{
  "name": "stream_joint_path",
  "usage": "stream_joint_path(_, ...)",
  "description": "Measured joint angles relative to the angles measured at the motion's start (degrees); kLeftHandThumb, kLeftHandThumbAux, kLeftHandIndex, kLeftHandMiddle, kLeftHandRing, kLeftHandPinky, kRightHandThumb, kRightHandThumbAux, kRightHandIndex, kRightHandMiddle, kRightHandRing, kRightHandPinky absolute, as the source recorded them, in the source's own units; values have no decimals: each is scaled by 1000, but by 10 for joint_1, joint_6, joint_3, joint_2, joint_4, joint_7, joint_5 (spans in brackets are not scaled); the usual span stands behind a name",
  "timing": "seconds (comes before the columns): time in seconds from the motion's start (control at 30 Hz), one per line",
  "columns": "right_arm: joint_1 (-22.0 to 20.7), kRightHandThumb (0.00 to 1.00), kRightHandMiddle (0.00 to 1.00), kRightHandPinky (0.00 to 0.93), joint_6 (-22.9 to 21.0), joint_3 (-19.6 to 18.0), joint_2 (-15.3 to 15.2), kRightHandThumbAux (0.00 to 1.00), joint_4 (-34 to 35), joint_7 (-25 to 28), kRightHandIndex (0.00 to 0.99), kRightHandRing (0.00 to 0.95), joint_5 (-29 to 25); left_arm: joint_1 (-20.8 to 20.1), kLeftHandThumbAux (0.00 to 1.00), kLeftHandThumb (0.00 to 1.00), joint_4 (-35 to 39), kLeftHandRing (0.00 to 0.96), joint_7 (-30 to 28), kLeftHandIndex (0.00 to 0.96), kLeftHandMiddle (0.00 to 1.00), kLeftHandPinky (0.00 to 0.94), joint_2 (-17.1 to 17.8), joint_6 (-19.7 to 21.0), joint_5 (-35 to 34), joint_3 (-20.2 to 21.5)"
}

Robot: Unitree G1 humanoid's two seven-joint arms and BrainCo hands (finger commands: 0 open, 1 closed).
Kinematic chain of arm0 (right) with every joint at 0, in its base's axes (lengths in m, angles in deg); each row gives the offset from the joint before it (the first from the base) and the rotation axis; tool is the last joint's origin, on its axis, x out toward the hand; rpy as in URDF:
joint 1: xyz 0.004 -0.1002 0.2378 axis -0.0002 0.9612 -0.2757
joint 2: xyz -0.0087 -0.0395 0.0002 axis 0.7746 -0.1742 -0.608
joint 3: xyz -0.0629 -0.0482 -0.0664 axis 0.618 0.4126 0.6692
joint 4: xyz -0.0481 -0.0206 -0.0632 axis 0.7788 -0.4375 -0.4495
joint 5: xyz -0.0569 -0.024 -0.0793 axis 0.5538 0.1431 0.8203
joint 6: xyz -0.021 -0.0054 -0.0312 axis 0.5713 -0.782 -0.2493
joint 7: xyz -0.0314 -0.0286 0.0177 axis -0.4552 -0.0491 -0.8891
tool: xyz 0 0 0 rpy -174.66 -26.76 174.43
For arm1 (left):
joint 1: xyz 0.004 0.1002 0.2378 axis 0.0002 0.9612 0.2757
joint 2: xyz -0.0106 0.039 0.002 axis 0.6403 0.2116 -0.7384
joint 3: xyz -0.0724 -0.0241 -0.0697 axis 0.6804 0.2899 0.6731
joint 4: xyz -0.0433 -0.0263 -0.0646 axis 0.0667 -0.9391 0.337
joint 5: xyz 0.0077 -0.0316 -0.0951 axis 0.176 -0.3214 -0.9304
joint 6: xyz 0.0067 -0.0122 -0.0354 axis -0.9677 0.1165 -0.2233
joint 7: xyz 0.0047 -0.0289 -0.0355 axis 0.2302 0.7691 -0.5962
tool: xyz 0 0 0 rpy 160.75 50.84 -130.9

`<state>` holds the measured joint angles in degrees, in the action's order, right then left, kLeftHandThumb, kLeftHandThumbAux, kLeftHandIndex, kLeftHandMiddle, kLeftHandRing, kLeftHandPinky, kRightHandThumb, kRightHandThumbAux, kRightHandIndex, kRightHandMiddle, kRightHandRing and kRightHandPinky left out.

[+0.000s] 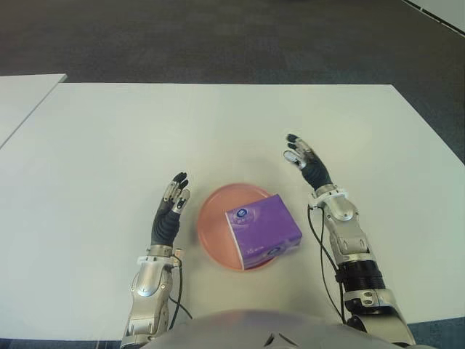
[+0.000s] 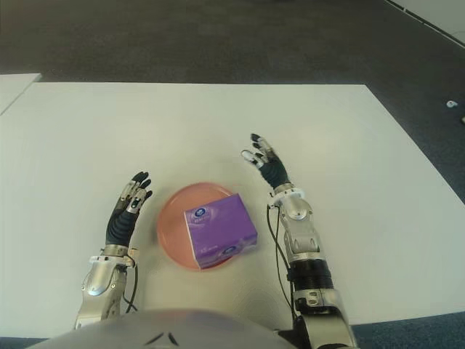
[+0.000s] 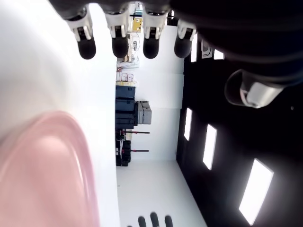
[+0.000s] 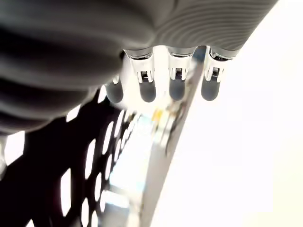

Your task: Put the tissue paper into the plate.

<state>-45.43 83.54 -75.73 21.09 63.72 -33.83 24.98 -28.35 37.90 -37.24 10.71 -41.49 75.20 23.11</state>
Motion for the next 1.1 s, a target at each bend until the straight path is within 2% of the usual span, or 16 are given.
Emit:
stream_joint_path(0.1, 47, 140, 126, 98, 1, -10, 21, 476, 11, 0, 97, 81, -29, -2, 295, 38, -5, 0, 1, 2, 0, 0, 8, 0, 4, 3)
stream_joint_path(0.2, 98, 206, 164, 171, 2, -11, 34, 542, 20, 2, 138, 125, -41, -10, 315, 49, -41, 0, 1, 19, 0, 0, 17, -9, 1, 14)
stream_joint_path(0.37, 130, 284, 227, 259, -11, -15, 34, 623, 60, 5, 182, 203, -53, -16, 378, 87, -83, 0, 1, 55, 0, 26, 23, -33, -19, 26)
stream_joint_path(0.47, 140, 303, 264, 290, -26, -15, 34, 667, 77, 4, 202, 249, -53, -12, 427, 119, -86, 0, 1, 95, 0, 36, 20, -42, -32, 26)
stream_joint_path(0.6, 147, 296, 299, 314, -19, -10, 40, 714, 65, -9, 220, 294, -47, -3, 473, 148, -91, 0, 1, 141, 6, 40, 8, -60, -49, 27)
stream_joint_path(0.93, 152, 272, 328, 356, -16, 0, 55, 741, 56, -22, 238, 340, -51, -1, 499, 149, -105, 23, 1, 190, 49, 67, -3, -80, -60, 31)
stream_joint_path(1.1, 155, 261, 332, 340, -16, -1, 62, 741, 59, -26, 235, 338, -53, -2, 502, 148, -109, 37, 1, 212, 68, 66, -3, -85, -63, 38)
